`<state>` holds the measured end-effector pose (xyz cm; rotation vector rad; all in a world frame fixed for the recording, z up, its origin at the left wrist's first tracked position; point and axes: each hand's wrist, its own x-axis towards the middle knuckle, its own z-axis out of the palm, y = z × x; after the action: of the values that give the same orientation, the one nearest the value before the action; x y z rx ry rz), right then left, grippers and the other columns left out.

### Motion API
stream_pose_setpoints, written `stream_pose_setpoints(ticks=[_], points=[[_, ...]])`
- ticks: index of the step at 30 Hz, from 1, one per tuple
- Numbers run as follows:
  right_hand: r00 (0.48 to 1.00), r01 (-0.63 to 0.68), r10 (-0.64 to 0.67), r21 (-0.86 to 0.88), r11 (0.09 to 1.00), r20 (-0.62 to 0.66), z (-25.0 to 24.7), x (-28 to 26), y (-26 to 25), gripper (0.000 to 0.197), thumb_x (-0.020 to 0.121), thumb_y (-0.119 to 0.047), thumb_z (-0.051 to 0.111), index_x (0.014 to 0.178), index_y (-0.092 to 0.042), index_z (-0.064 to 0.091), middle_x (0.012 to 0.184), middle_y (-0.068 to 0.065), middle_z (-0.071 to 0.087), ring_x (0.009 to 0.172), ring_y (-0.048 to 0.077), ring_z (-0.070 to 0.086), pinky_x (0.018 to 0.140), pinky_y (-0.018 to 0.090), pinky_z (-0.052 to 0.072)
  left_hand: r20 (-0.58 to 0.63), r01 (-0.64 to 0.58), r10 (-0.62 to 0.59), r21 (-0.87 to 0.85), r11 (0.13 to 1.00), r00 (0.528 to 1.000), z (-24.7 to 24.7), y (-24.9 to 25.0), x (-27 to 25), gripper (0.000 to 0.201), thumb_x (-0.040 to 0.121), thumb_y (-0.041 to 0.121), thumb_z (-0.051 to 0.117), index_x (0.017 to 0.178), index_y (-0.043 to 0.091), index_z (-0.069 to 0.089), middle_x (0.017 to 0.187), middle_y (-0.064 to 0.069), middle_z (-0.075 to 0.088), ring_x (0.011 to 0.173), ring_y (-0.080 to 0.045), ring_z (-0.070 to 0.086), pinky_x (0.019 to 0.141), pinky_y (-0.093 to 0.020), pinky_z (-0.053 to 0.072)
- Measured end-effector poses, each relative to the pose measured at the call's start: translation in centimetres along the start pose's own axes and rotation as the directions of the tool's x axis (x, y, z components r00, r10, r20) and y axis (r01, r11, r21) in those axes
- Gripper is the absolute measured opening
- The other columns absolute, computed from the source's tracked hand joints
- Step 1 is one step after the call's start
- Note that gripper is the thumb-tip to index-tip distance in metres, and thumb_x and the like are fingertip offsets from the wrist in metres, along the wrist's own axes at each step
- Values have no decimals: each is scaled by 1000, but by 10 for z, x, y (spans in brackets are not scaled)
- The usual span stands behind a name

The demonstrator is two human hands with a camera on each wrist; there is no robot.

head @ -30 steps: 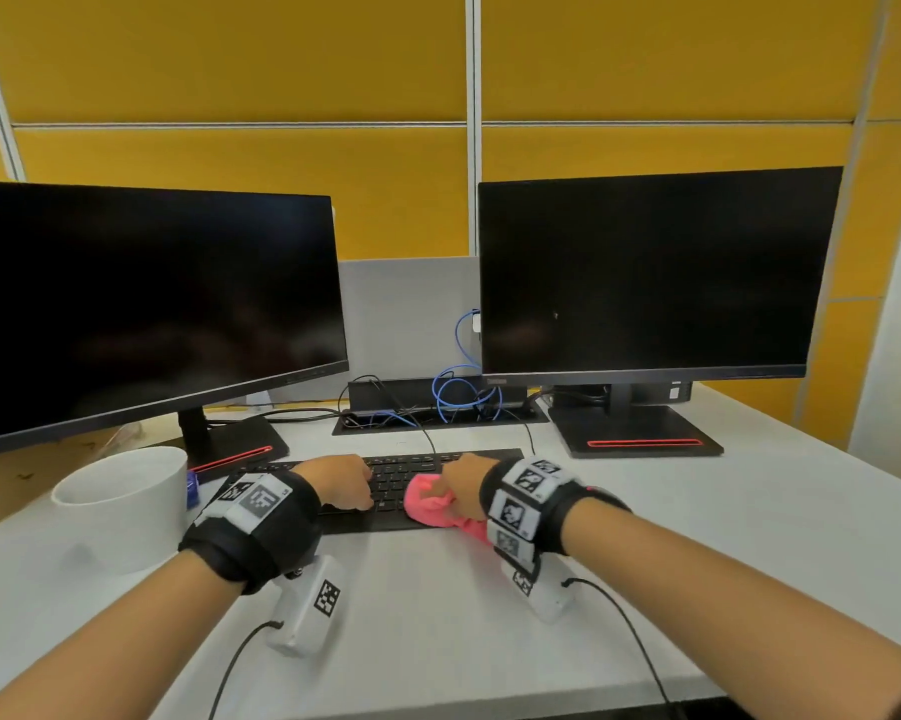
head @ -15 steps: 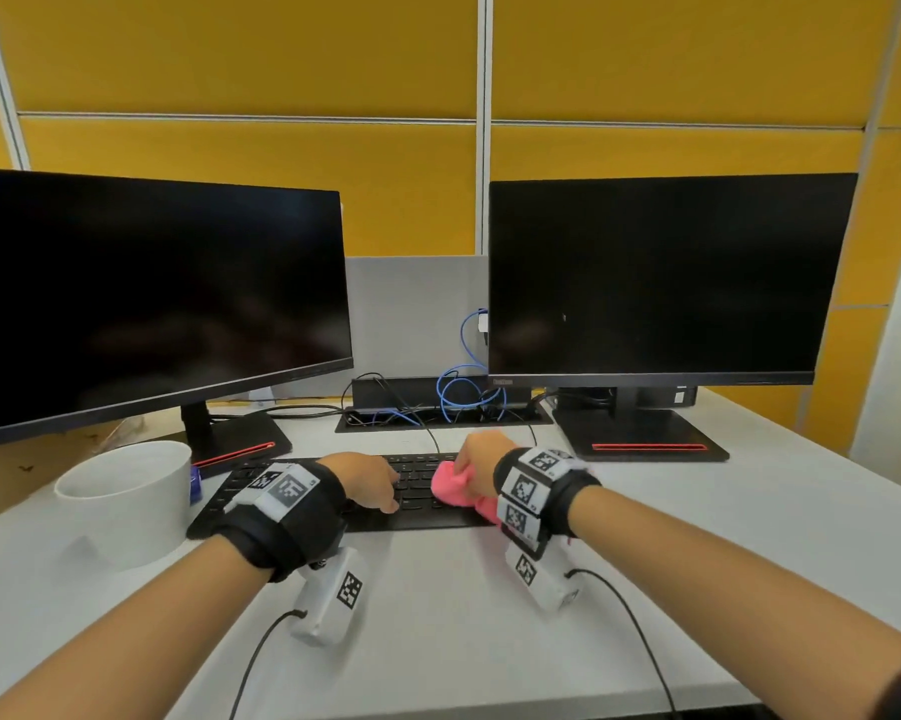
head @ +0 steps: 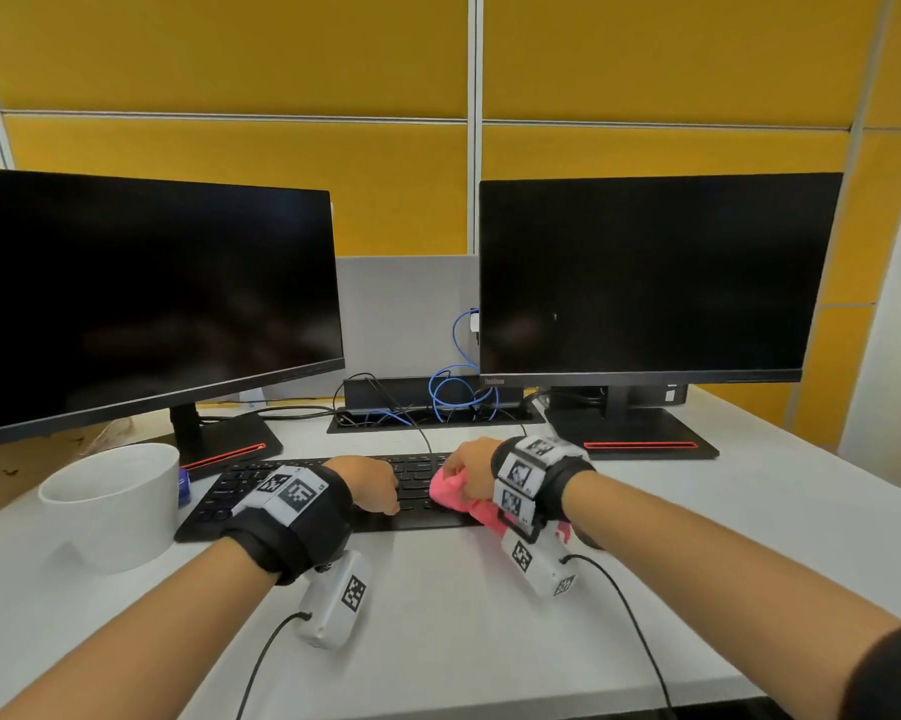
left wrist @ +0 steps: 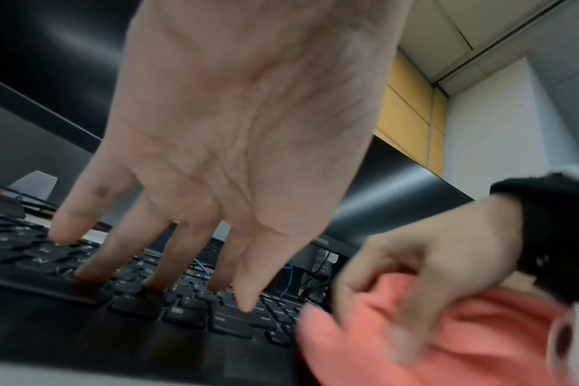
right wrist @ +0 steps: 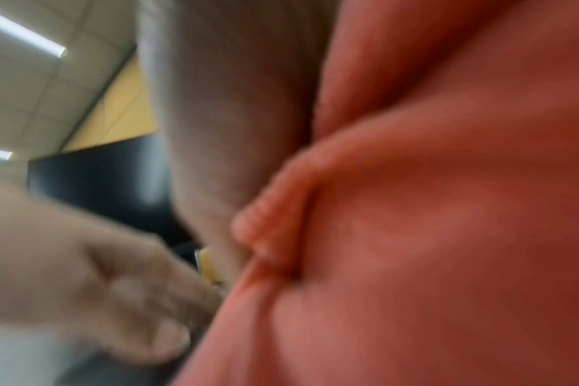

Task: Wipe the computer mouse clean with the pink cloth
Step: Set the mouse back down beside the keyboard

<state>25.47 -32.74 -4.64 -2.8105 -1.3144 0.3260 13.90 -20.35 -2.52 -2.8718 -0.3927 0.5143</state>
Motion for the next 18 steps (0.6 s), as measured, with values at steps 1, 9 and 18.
stream_pose_setpoints(ticks=[1,9,18], points=[[997,17,-21,55,998,80,-6,-4,4,35,89,-15,65,124,-12,65,89,-5,63,75,10,57,73,23,52,-1,1,-1,-9,1000,1000,0,0,1,51,102,35,40,149,16,38,154,-5,37,140,-25,37,113,-37,29],[913,-358,337,-53,932,-230,-75,-23,60,24,72,-28,66,92,-16,67,90,3,70,78,23,70,74,38,60,33,-36,35,20,999,999,3,0,1,49,103,35,38,148,14,41,150,-7,42,136,-26,40,112,-38,31],[940,-339,335,-65,939,-59,-22,11,53,50,76,-41,59,118,-15,65,113,8,70,98,28,68,88,42,56,16,-70,69,69,995,997,6,1,6,50,101,37,41,146,16,43,146,-7,47,131,-27,45,105,-36,36]])
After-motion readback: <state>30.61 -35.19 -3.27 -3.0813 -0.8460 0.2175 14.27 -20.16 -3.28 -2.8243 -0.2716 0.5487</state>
